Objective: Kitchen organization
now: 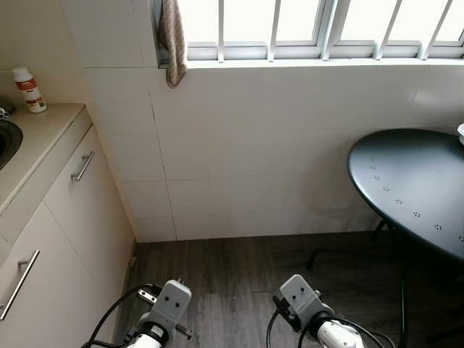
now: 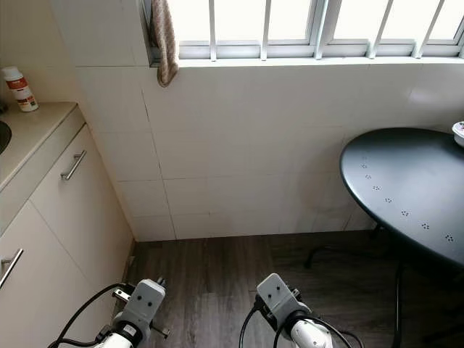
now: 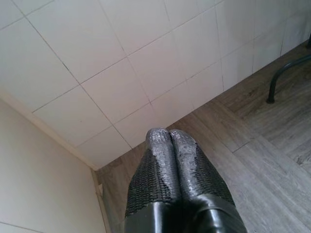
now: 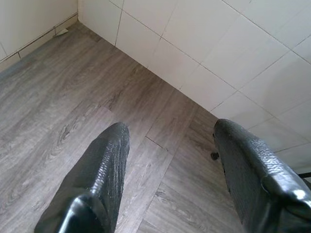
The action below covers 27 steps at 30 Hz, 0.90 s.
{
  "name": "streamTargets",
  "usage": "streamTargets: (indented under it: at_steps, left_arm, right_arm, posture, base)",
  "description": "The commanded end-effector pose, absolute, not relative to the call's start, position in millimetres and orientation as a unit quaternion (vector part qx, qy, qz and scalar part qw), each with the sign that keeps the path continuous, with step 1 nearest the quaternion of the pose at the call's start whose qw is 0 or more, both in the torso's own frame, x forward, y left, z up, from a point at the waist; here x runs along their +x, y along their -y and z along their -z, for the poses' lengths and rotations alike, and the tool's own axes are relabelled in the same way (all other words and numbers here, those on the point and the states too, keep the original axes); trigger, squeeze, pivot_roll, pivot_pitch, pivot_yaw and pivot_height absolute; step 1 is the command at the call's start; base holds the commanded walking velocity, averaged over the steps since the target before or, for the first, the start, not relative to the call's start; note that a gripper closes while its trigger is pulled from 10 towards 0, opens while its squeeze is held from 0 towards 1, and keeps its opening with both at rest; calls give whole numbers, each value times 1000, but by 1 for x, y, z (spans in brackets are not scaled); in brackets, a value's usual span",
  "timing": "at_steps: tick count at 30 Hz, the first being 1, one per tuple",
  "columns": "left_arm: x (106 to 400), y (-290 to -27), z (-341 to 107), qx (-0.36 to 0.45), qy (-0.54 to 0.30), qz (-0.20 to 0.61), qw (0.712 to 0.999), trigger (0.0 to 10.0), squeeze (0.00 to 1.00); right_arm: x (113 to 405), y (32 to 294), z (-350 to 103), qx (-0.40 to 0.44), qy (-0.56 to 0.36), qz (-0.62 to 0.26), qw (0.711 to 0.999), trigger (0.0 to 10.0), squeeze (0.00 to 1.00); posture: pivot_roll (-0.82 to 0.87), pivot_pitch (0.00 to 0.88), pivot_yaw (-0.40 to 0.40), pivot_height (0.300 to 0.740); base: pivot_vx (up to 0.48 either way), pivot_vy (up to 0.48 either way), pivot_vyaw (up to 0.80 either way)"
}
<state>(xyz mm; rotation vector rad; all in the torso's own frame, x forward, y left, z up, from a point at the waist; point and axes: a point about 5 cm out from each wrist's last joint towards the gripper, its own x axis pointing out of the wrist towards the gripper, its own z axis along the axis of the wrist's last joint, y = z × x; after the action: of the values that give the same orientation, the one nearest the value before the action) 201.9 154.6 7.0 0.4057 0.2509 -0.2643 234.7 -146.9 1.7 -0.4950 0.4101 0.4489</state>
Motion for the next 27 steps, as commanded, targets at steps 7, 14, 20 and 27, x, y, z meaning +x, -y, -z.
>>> streamTargets:
  at_steps: [7,14,20,27]
  left_arm:
    - [202,-156,-5,198,-128,126,964,10000,0]
    - [202,-156,-5,198,-128,126,964,10000,0]
    - [202,-156,-5,198,-128,126,964,10000,0]
    - [202,-156,-5,198,-128,126,964,10000,0]
  right_arm:
    - [236,147,-3,-236,-197,-216,927,10000,0]
    - [236,147,-3,-236,-197,-216,927,10000,0]
    - [236,147,-3,-236,-197,-216,927,10000,0]
    - [236,147,-3,-236,-197,-216,927,10000,0]
  posture:
    - [-57,0,-19,740]
    - [-57,0,-19,740]
    - [-57,0,-19,740]
    - [-57,0,-19,740]
  base:
    - [0,0,0]
    - [0,0,0]
    - [0,0,0]
    - [0,0,0]
